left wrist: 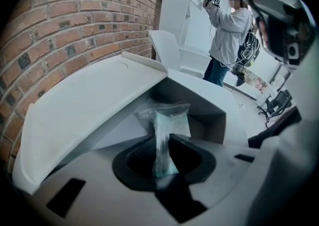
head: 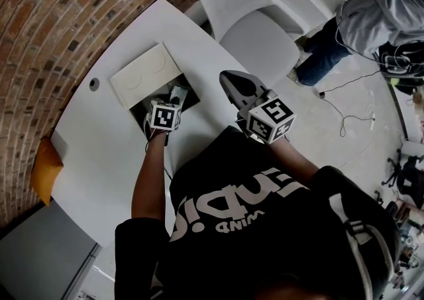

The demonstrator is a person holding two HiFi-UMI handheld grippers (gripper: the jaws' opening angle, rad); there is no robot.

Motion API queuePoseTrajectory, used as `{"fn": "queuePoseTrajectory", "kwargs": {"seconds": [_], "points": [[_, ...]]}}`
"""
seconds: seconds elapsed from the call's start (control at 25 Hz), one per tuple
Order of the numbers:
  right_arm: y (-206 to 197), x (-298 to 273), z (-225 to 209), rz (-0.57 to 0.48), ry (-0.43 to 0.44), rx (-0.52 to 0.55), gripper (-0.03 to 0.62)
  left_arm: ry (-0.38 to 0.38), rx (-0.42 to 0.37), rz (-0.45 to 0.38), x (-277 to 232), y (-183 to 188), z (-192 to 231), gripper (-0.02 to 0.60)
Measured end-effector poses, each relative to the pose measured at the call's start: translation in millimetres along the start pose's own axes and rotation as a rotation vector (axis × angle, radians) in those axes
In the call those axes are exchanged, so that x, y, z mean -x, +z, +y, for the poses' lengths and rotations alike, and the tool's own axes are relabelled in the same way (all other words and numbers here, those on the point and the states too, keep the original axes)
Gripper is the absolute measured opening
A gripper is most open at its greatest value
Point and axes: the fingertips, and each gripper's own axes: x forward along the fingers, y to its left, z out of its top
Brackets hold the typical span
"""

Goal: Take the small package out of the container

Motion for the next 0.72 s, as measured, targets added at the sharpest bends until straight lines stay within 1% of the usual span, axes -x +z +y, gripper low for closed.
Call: {"fn": "queuePoseTrajectory", "kwargs": {"seconds": [0.16, 0.32, 0.48, 0.72], "points": [[-0.4, 2.3, 0.3, 0.009, -0.003, 0.014, 0.000, -0.004, 0.009, 0.005, -4.0, -6.2, -2.7, 0.074], [2.8, 8.6, 2.1, 0.003, -0.001, 0.021, 0.000, 0.003, 0.001, -0.007, 4.2, 0.6, -9.3, 0.063], [3.3, 9.2, 1.9, 0.001, -0.004, 0.022, 0.000, -0.004, -0.004, -0.014, 1.3, -1.2, -11.0, 0.046], [2.3, 8.4, 4.0, 0.000, -0.004, 0.025, 0.000, -0.005, 0.019, -0.011, 9.7, 0.6, -11.4, 0.031]]}}
